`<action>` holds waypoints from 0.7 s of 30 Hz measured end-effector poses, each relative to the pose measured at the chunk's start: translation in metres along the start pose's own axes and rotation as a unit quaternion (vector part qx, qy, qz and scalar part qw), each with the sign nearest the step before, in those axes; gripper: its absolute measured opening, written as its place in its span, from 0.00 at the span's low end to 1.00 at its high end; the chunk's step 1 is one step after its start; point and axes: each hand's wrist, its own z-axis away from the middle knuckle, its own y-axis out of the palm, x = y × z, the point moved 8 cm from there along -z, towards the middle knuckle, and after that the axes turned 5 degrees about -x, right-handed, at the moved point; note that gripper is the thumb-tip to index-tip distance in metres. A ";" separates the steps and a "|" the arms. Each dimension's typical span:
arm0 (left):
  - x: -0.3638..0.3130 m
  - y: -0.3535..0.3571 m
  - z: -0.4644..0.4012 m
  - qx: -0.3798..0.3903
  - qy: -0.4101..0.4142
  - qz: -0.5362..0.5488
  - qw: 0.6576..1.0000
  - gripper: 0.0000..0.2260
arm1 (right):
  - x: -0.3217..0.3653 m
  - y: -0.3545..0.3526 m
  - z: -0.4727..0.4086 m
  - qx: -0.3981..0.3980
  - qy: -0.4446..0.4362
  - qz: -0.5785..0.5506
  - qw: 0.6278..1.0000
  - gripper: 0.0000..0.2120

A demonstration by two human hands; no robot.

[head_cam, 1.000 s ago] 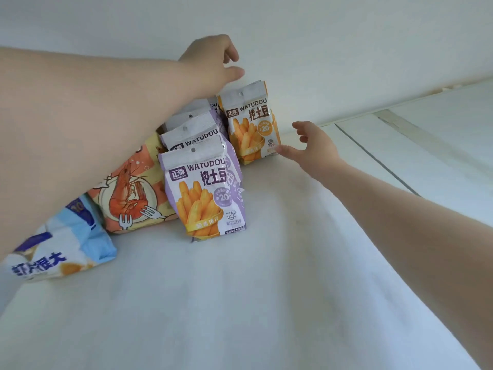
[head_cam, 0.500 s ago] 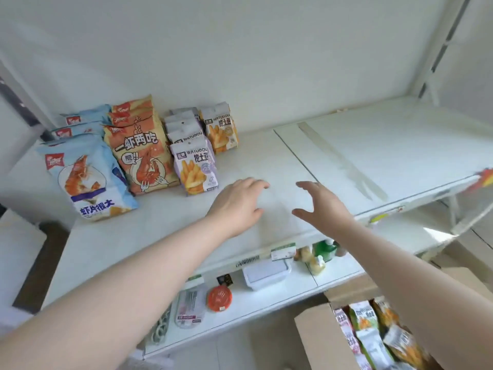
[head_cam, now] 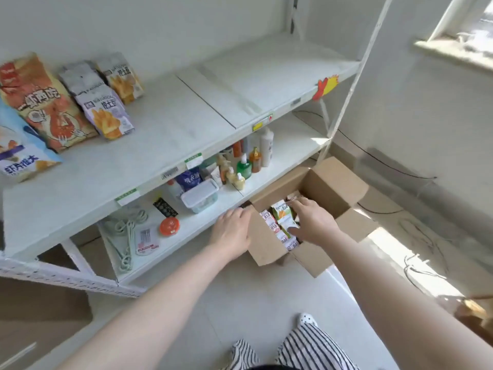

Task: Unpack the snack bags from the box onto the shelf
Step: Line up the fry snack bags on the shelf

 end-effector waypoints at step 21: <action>-0.215 0.117 -0.114 0.108 -0.128 0.049 0.985 0.28 | -0.298 -0.034 0.019 0.068 0.038 -0.042 0.996 0.34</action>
